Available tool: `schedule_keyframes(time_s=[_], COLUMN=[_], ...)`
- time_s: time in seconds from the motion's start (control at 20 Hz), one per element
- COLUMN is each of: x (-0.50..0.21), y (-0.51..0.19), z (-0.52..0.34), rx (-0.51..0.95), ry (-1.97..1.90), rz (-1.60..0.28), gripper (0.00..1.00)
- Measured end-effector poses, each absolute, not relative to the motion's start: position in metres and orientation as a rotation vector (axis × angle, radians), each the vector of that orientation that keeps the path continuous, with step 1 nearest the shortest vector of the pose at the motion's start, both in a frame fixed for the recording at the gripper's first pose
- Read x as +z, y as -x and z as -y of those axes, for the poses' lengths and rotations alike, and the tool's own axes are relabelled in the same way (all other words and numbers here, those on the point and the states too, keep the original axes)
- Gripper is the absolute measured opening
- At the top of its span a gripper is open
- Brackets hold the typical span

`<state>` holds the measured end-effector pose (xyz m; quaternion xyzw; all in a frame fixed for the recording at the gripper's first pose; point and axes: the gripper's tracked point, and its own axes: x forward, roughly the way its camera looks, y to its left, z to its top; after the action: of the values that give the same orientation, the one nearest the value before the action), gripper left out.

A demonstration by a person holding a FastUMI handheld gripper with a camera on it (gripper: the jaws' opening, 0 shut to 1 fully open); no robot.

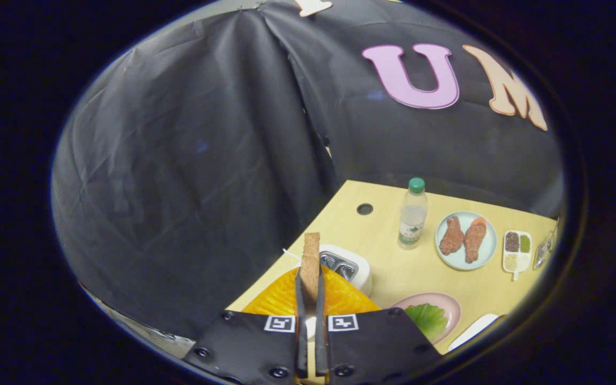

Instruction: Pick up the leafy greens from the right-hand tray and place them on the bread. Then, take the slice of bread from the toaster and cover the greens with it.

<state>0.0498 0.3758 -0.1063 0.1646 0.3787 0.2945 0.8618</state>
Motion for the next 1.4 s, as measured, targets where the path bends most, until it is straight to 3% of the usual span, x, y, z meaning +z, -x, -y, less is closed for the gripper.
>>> schedule_keyframes(time_s=[0.2, 0.5, 1.4], x=[-0.112, -0.176, -0.342], y=[-0.047, -0.032, 0.003], z=[-0.333, -0.283, -0.212], rx=[0.564, 0.472, 0.252], ry=[-0.371, -0.429, -0.611], rz=[-0.772, -0.839, -0.977], gripper=[0.08, 0.08, 0.10])
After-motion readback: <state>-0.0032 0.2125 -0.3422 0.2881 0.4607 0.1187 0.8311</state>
